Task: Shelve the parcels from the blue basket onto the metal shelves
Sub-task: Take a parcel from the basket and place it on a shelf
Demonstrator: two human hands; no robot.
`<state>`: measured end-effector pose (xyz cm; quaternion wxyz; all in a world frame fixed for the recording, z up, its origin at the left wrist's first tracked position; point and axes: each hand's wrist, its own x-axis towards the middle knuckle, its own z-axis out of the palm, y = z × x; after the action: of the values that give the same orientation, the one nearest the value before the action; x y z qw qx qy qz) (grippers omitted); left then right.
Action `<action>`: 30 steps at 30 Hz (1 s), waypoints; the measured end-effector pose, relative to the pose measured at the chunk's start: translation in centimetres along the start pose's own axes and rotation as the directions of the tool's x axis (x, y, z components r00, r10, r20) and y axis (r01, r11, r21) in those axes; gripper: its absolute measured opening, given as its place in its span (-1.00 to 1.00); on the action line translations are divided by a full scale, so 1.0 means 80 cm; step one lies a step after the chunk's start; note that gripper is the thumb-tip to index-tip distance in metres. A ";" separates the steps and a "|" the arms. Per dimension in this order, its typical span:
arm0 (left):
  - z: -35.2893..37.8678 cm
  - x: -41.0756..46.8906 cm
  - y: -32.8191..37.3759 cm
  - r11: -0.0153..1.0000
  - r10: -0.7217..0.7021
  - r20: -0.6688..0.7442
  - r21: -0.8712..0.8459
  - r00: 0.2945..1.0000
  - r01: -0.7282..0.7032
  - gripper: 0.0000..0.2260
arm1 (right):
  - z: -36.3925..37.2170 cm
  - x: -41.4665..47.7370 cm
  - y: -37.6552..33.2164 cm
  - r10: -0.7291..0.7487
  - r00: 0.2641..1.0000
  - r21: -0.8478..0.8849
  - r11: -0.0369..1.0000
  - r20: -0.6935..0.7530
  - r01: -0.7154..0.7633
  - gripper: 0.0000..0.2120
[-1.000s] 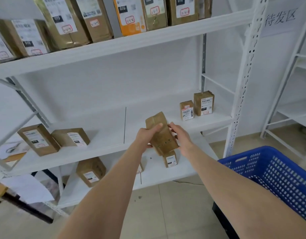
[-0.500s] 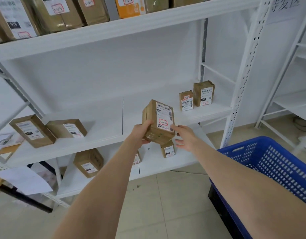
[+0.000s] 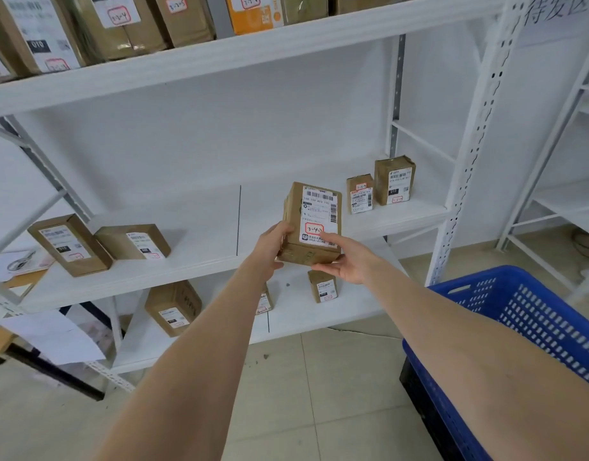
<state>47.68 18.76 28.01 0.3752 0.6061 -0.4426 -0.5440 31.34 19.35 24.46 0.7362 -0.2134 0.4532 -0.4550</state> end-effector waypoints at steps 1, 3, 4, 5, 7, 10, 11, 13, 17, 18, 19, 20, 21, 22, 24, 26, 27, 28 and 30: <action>0.000 0.000 0.001 1.000 0.012 -0.021 0.010 1.000 -0.012 -0.81 | 0.001 0.000 -0.001 -0.014 1.000 -0.010 1.000 -0.015 0.014 -0.63; 0.001 -0.002 0.003 0.999 0.031 -0.058 0.016 0.998 -0.030 -0.86 | 0.003 -0.001 -0.004 -0.038 0.998 -0.029 0.999 -0.045 0.037 -0.56; 0.002 -0.001 0.004 0.999 0.043 -0.076 0.019 0.996 -0.042 -0.87 | 0.005 -0.001 -0.006 -0.046 0.997 -0.040 0.998 -0.057 0.043 -0.52; 0.002 0.000 0.004 0.998 0.059 -0.094 0.021 0.994 -0.057 -0.89 | 0.006 -0.002 -0.008 -0.055 0.996 -0.052 0.997 -0.068 0.051 -0.50; 0.003 -0.001 0.004 0.996 0.083 -0.122 0.000 0.989 -0.084 -0.92 | 0.007 -0.004 -0.010 -0.075 0.994 -0.083 0.994 -0.079 0.069 -0.51; 0.005 -0.007 0.004 0.995 0.096 -0.130 -0.012 0.987 -0.098 -0.88 | 0.003 -0.006 -0.011 -0.107 0.991 -0.140 0.986 -0.084 0.094 -0.56; 0.006 -0.010 0.003 0.995 0.094 -0.130 -0.008 0.987 -0.095 -0.85 | 0.001 -0.005 -0.011 -0.114 0.990 -0.158 0.982 -0.081 0.100 -0.57; 0.008 -0.011 -0.001 0.997 0.077 -0.130 0.005 0.989 -0.077 -0.79 | -0.002 -0.004 -0.008 -0.115 0.991 -0.180 0.979 -0.069 0.101 -0.59; 0.007 -0.014 -0.018 0.998 0.037 -0.146 0.057 0.989 -0.029 -0.59 | -0.008 0.003 0.003 -0.108 0.994 -0.275 0.957 -0.036 0.094 -0.66; 0.005 -0.015 -0.024 0.997 0.027 -0.152 0.070 0.988 -0.016 -0.55 | -0.008 0.005 0.007 -0.107 0.994 -0.303 0.948 -0.031 0.093 -0.65; 0.003 -0.017 -0.029 0.997 0.014 -0.158 0.074 0.987 -0.003 -0.54 | -0.008 0.008 0.012 -0.107 0.994 -0.331 0.939 -0.024 0.093 -0.63; 0.001 -0.017 -0.034 0.998 0.000 -0.165 0.066 0.986 0.011 -0.53 | -0.007 0.011 0.016 -0.106 0.994 -0.360 0.929 -0.018 0.092 -0.61; -0.002 -0.018 -0.039 0.998 -0.016 -0.171 0.054 0.985 0.026 -0.54 | -0.005 0.014 0.022 -0.103 0.995 -0.387 0.918 -0.014 0.089 -0.61; -0.007 -0.019 -0.043 0.998 -0.032 -0.176 0.046 0.984 0.040 -0.56 | -0.001 0.018 0.027 -0.099 0.995 -0.411 0.908 -0.011 0.086 -0.62; -0.020 -0.020 -0.051 0.997 -0.058 -0.182 0.042 0.982 0.067 -0.59 | 0.008 0.024 0.038 -0.089 0.996 -0.443 0.893 -0.003 0.078 -0.61; -0.035 -0.018 -0.058 0.995 -0.074 -0.190 0.047 0.979 0.084 -0.61 | 0.020 0.030 0.048 -0.070 0.998 -0.462 0.885 0.004 0.064 -0.59; -0.043 -0.016 -0.061 0.994 -0.080 -0.197 0.055 0.977 0.092 -0.62 | 0.027 0.032 0.053 -0.063 0.998 -0.473 0.879 0.010 0.060 -0.58; -0.051 -0.013 -0.065 0.993 -0.086 -0.204 0.065 0.975 0.101 -0.64 | 0.034 0.036 0.058 -0.057 0.998 -0.485 0.872 0.015 0.057 -0.60; -0.068 -0.005 -0.072 0.989 -0.103 -0.214 0.082 0.971 0.123 -0.68 | 0.047 0.045 0.068 -0.044 0.999 -0.518 0.854 0.018 0.047 -0.65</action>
<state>53.78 20.89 23.46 0.3587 0.7013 -0.3908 -0.4762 37.81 18.53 20.71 0.6419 -0.4155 0.5517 -0.3331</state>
